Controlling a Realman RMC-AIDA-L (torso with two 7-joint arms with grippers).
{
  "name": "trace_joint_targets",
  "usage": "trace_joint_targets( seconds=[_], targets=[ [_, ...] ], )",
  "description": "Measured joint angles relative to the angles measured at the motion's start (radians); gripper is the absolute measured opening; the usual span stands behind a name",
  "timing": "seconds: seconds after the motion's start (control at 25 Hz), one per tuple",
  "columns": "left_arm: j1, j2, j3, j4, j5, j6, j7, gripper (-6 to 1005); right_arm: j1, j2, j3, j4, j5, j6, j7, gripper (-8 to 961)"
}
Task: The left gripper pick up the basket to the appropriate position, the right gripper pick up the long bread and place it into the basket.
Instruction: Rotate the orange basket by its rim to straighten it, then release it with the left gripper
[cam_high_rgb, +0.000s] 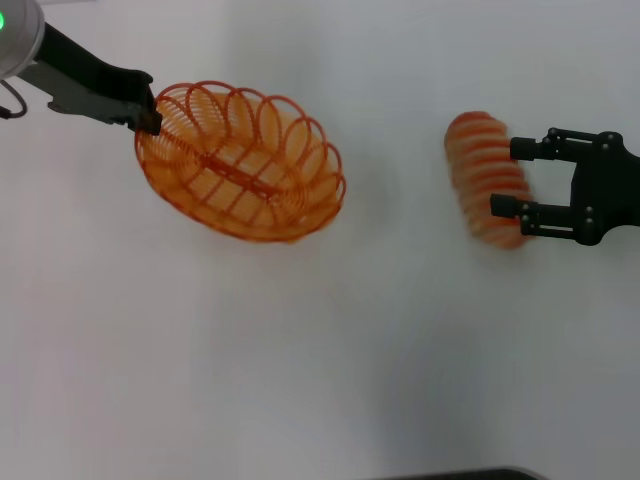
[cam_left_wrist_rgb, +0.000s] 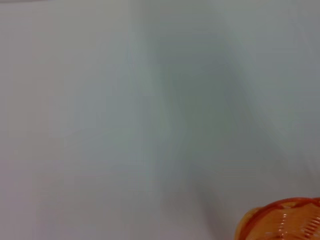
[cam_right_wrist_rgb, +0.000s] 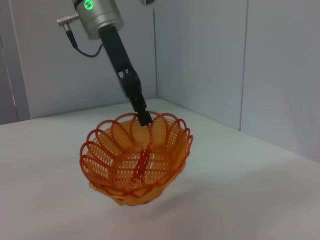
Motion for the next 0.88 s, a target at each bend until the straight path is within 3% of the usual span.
trace_joint_targets(
  seconds=[0.32,0.88],
  targets=[
    [0.072,-0.052,-0.041,0.035,-0.009,-0.076,-0.112,67,0.01,0.0,-0.004,-0.001,0.002,0.001,-0.03,749],
    [0.223,-0.069,-0.032,0.019,-0.211,-0.19,-0.195,65,0.009,-0.005,-0.005,-0.038,-0.002,0.004,-0.064,749]
  ],
)
